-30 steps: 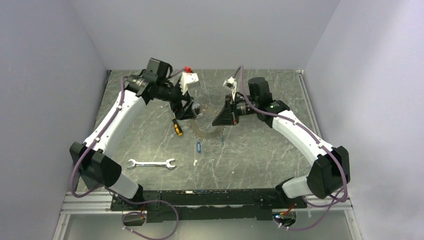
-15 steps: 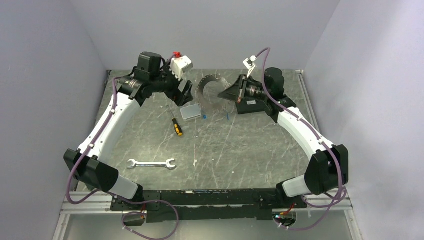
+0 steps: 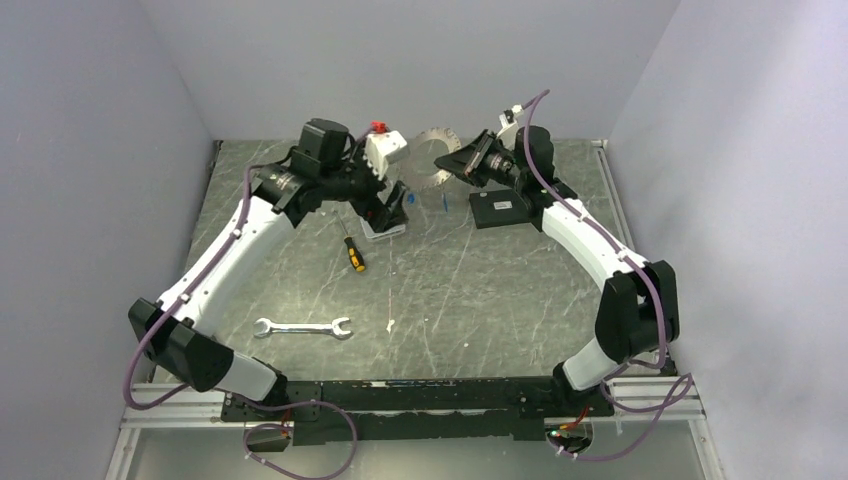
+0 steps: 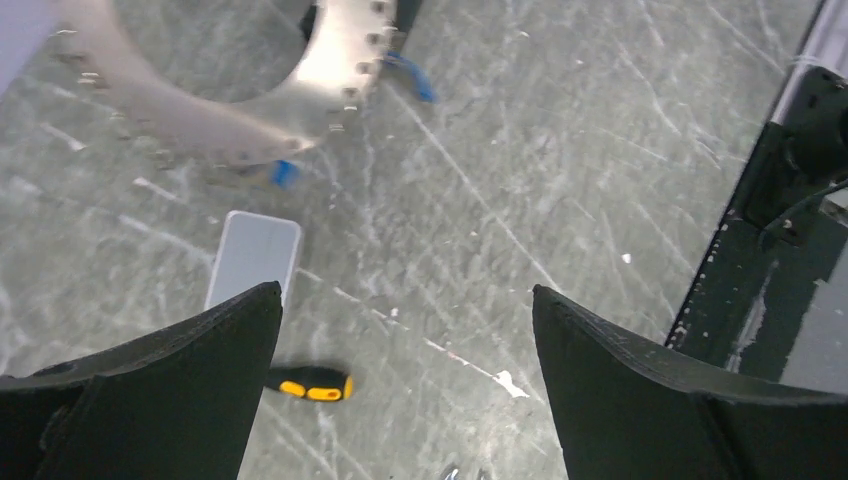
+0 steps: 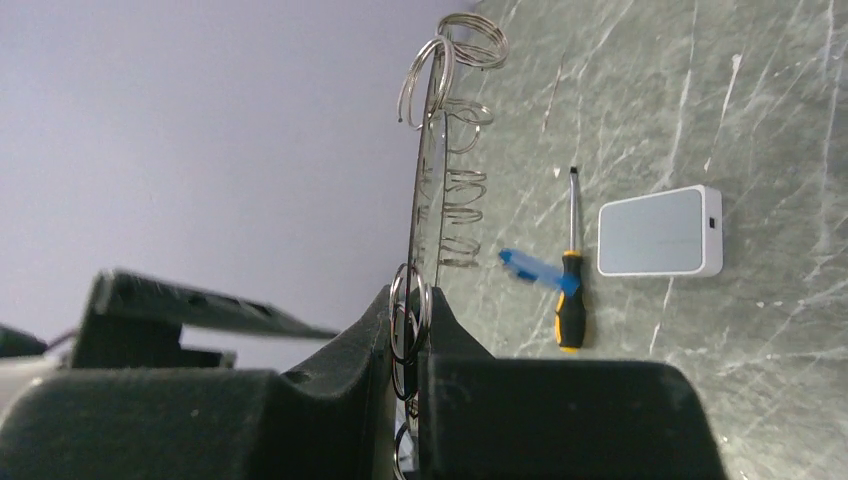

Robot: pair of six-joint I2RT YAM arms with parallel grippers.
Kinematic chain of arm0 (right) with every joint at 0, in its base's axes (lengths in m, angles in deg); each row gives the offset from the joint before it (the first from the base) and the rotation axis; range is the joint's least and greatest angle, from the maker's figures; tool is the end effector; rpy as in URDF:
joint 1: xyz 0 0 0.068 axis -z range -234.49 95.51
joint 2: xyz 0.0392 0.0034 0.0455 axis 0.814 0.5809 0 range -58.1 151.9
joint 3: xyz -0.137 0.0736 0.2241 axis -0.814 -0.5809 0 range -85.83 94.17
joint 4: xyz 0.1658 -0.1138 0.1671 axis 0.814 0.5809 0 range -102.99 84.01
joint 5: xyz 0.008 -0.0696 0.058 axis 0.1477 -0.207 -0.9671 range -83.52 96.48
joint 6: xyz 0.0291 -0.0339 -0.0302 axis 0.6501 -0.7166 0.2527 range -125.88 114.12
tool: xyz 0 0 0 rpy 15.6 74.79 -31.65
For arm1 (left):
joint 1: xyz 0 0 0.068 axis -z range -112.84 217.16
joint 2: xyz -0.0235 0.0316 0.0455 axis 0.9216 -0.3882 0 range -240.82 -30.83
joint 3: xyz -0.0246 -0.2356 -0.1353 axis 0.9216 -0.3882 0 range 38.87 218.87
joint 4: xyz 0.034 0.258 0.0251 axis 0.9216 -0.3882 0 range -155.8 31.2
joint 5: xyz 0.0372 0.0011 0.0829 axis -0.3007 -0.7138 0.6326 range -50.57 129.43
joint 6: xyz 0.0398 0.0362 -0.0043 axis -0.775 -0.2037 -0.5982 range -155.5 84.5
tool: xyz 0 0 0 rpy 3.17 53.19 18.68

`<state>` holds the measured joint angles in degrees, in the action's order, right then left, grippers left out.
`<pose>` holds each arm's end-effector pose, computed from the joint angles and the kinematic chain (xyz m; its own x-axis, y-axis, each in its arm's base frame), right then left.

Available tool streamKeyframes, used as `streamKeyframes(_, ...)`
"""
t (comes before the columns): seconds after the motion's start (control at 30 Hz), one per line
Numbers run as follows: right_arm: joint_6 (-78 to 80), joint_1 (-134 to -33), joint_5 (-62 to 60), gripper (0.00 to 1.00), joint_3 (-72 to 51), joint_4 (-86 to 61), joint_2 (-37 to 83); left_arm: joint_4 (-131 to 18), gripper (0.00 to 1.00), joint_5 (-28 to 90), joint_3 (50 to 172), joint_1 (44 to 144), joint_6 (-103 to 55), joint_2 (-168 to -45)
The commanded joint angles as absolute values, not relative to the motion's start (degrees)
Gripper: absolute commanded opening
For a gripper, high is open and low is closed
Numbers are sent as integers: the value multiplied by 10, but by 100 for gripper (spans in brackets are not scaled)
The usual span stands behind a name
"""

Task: Remove the keys from the keyring

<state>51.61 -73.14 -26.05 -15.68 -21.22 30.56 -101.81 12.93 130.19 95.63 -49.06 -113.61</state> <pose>0.3421 0.1357 0.3379 -0.7411 0.5002 -0.4478 -0.2716 0.3865 0.8814 0.2627 -0.1604 0.4111 -0.3078 0.4056 -0.8607 0.8458 0.5310 -0.0523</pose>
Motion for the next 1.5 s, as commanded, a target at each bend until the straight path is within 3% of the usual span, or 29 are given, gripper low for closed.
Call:
streamKeyframes(0.0, 597, -729, -204, 0, -105, -242, 319, -953, 100, 84, 1288, 980, -446, -1156)
streamKeyframes(0.17, 635, -728, -180, 0, -101, -228, 331, -868, 99, 96, 1272, 990, -398, -1193)
streamKeyframes(0.5, 714, -719, -156, 0, -114, -203, 336, -767, 79, 120, 1297, 995, -306, -1283)
streamKeyframes(0.9, 741, -712, -156, 0, -106, -200, 338, -735, 71, 224, 1373, 1012, -286, -1371)
streamKeyframes(1.47, 767, -706, -135, 0, -104, -161, 331, -739, 62, 261, 1438, 1056, -329, -1404)
